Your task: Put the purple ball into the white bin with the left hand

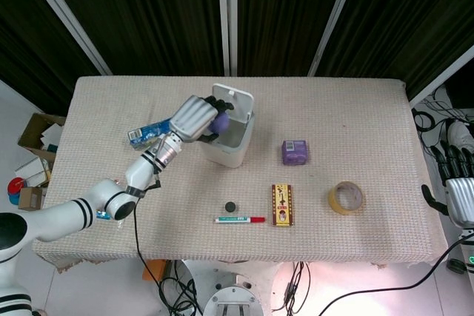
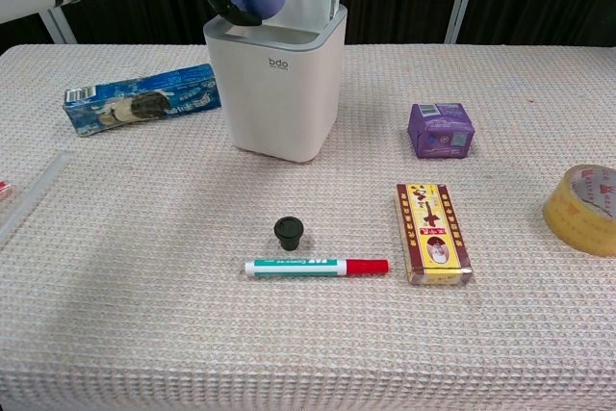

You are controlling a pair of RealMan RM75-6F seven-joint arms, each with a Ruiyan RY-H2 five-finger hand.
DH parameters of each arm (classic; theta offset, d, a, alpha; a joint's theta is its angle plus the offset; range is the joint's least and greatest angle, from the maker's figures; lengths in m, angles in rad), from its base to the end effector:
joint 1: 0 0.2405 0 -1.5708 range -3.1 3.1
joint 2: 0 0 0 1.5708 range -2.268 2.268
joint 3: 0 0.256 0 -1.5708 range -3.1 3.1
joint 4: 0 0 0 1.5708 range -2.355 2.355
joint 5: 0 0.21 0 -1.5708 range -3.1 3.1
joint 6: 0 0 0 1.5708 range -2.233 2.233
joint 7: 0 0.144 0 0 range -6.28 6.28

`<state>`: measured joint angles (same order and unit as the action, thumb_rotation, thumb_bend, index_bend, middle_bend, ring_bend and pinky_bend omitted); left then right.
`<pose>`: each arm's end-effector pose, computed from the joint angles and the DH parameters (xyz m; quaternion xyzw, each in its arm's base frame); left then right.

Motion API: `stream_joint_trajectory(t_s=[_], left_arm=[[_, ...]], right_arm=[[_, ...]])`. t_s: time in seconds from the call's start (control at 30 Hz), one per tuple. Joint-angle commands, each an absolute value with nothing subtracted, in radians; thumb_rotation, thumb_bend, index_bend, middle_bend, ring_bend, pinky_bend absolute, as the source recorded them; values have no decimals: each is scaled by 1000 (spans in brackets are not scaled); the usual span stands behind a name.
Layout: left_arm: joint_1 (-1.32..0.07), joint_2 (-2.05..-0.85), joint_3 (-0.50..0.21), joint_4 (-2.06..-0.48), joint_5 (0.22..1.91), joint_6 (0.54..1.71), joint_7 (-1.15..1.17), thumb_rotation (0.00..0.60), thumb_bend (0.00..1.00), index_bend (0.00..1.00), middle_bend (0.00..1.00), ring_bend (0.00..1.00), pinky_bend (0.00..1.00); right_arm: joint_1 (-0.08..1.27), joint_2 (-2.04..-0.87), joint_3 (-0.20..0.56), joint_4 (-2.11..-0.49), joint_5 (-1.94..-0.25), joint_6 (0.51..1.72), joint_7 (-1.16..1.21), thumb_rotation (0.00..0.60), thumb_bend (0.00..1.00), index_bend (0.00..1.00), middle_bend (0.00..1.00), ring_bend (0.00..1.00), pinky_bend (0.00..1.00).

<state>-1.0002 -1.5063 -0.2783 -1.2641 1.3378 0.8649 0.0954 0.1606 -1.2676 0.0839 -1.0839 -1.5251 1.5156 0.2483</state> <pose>-0.0574 0.4224 0.0235 -0.7756 -0.2377 -0.4508 0.3725 -0.3694 -0.2209 0.1803 0.6098 -0.3024 0.3981 0.6150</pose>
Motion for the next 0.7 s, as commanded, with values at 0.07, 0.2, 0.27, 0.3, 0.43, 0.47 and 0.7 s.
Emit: stream_joint_trajectory(t_s=[0.07, 0.2, 0.27, 0.3, 0.43, 0.47, 0.7], left_arm=[[-987, -1461, -263, -1319, 1313, 849, 122, 583, 7, 55, 118, 148, 439], [-952, -1391, -245, -1416, 1308, 882, 170, 545, 6, 55, 119, 143, 420], [-912, -1321, -226, -1507, 1306, 917, 218, 541, 5, 55, 119, 143, 406], [-888, -1285, -215, -1555, 1304, 940, 245, 542, 5, 55, 118, 143, 401], [-729, -1125, -132, -1779, 1300, 1104, 376, 522, 16, 61, 119, 143, 368], [-666, -1089, -93, -1825, 1315, 1172, 406, 499, 16, 65, 119, 142, 358], [-334, -1092, 111, -1740, 1422, 1482, 363, 429, 14, 84, 118, 103, 316]], right_arm=[[158, -1267, 87, -1086, -1523, 1521, 249, 600, 307, 0, 0, 0, 0], [152, -1264, 90, -1097, -1522, 1530, 242, 600, 306, 0, 0, 0, 0], [144, -1262, 87, -1103, -1524, 1540, 236, 600, 306, 0, 0, 0, 0], [140, -1262, 85, -1106, -1524, 1544, 232, 600, 307, 0, 0, 0, 0], [112, -1269, 76, -1107, -1514, 1557, 217, 600, 304, 0, 0, 0, 0], [103, -1274, 74, -1104, -1507, 1557, 213, 600, 302, 0, 0, 0, 0], [75, -1293, 64, -1105, -1484, 1542, 197, 600, 290, 0, 0, 0, 0]])
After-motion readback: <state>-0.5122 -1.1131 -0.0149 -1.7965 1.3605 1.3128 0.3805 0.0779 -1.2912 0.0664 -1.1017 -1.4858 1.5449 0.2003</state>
